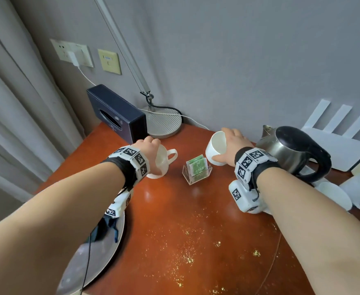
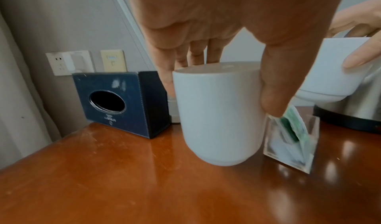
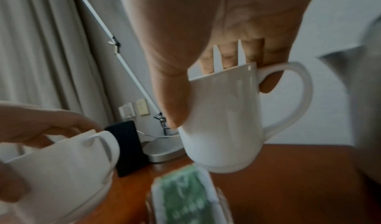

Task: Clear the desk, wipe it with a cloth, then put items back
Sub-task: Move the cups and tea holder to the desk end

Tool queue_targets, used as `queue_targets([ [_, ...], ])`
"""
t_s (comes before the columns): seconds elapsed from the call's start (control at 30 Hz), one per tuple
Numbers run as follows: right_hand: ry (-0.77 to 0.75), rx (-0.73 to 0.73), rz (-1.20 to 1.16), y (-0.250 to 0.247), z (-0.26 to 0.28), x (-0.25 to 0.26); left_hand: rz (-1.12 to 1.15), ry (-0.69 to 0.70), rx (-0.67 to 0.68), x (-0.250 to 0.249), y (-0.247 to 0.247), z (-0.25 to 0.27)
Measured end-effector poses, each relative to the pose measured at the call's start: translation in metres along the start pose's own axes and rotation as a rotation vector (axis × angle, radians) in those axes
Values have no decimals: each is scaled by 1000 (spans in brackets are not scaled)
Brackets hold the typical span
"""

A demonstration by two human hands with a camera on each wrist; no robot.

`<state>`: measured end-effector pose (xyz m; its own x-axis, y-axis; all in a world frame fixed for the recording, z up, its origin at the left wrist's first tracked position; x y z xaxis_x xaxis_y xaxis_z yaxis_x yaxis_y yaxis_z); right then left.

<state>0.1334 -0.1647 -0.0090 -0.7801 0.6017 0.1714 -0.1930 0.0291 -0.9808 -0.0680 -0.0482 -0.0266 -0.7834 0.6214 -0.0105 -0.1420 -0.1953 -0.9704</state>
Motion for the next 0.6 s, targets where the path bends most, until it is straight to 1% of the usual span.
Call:
queue_targets([
  [0.13, -153, -12, 8, -15, 9, 60, 4, -51, -47, 48, -27, 9],
  [0.27, -259, 36, -5, 4, 16, 131, -27, -106, -45, 116, -37, 13],
  [0.37, -274, 85, -11, 29, 15, 181, -35, -144, -10, 165, -35, 9],
  [0.43, -260, 112, -14, 46, 11, 210, -45, -131, 8, 191, -29, 1],
  [0.6, -172, 128, -17, 81, -9, 256, -75, 10, 19, 225, -14, -36],
])
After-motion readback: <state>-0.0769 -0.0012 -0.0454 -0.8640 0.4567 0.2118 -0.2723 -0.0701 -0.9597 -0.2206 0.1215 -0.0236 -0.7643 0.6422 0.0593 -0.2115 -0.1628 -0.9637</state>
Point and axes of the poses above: each hand's wrist, its own z-axis away from the middle knuckle, its own y-axis out of the palm, x = y × z, the point moved 4 cm from there along -z, towards the middle knuckle, and after that the axes turned 8 degrees about -x, right-handed, at the moved point
